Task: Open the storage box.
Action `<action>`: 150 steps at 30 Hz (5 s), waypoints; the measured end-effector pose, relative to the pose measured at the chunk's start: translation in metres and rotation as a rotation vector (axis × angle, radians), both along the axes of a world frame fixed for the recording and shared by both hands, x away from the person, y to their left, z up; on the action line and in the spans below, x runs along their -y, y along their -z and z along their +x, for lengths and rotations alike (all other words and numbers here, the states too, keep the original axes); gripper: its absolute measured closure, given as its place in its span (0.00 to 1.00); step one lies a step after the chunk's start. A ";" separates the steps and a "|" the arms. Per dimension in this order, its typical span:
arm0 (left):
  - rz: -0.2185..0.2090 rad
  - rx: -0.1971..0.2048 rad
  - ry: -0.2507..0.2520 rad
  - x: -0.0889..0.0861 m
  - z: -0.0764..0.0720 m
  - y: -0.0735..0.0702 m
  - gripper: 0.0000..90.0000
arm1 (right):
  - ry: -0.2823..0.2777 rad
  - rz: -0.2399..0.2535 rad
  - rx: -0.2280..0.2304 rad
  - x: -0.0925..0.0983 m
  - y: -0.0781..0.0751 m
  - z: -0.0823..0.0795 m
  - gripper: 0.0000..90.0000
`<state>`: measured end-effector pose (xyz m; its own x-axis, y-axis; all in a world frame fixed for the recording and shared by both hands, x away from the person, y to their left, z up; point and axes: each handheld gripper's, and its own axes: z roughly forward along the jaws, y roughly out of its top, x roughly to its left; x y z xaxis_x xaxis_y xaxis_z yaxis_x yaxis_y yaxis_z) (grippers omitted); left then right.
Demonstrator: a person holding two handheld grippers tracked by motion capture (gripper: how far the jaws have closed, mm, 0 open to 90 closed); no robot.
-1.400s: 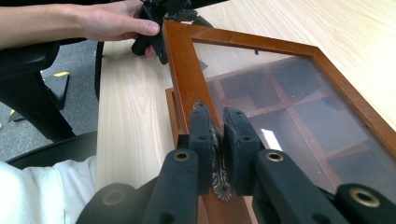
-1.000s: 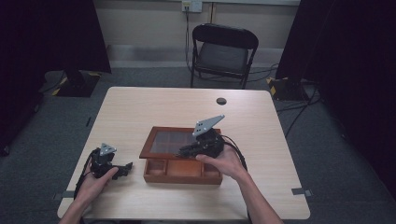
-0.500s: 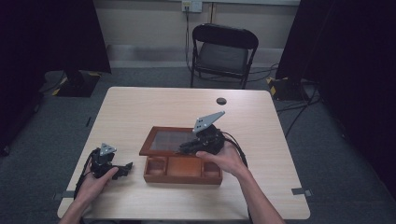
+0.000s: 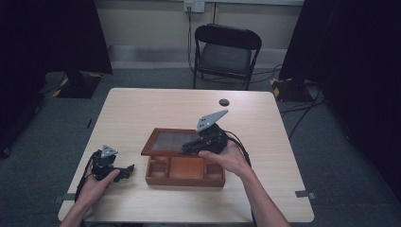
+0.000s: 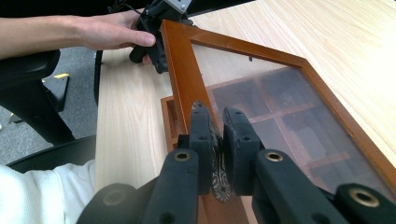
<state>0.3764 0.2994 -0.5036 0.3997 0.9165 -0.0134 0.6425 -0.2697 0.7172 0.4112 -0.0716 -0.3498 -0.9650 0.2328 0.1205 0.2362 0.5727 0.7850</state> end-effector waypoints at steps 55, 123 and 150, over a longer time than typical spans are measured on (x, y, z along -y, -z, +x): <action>0.000 0.000 0.000 0.000 0.000 0.000 0.00 | 0.006 -0.014 0.001 -0.001 -0.032 0.027 0.93; 0.000 0.000 0.000 0.000 0.000 0.000 0.00 | -0.008 -0.035 -0.015 -0.003 -0.043 0.039 0.93; 0.000 0.000 0.000 0.000 0.000 0.000 0.00 | -0.007 -0.035 -0.015 -0.003 -0.043 0.039 0.93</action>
